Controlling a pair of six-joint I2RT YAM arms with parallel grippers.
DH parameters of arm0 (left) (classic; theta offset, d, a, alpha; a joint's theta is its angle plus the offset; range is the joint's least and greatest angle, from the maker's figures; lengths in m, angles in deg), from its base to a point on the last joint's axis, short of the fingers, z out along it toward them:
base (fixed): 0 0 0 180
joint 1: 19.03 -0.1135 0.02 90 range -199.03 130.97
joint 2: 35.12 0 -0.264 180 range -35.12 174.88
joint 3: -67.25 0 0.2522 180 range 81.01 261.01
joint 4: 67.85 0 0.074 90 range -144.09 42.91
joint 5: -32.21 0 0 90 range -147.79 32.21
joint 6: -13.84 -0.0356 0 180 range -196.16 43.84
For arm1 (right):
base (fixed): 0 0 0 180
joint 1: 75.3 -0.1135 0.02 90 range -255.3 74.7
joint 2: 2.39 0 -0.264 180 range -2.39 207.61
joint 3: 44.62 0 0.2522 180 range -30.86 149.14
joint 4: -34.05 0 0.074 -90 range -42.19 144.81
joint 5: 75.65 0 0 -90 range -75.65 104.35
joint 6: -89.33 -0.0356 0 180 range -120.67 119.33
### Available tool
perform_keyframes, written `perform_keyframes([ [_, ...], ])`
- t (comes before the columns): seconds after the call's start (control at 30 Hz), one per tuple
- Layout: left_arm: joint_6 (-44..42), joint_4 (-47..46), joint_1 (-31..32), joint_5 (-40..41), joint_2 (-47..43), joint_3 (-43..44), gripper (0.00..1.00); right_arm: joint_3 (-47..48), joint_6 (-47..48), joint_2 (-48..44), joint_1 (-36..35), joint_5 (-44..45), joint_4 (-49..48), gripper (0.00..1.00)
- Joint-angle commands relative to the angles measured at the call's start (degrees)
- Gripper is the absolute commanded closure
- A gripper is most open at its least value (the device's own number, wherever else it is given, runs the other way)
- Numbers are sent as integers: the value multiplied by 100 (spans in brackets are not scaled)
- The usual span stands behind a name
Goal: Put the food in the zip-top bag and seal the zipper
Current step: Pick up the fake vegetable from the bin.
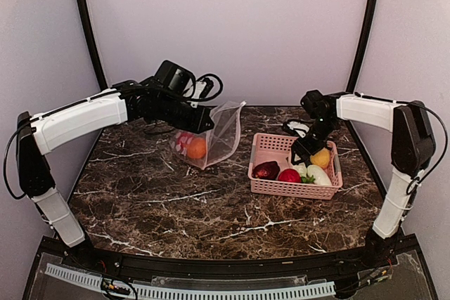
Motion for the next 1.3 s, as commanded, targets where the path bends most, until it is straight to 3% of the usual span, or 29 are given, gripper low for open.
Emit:
perform_keyframes([
  [0.0,-125,76,22,124,-209,-12,99,233,-124,176,62,-97,118,41],
  [0.63,-36,342,18,-124,195,485,99,-19,-270,369,311,-364,-37,40],
  [0.9,-23,202,23,-299,396,479,99,280,-298,839,312,-611,-45,45],
  [1.0,4,153,21,-260,363,419,99,317,-314,886,311,-640,-66,54],
  [1.27,56,17,21,-252,251,245,99,262,-233,-41,312,-534,5,61],
])
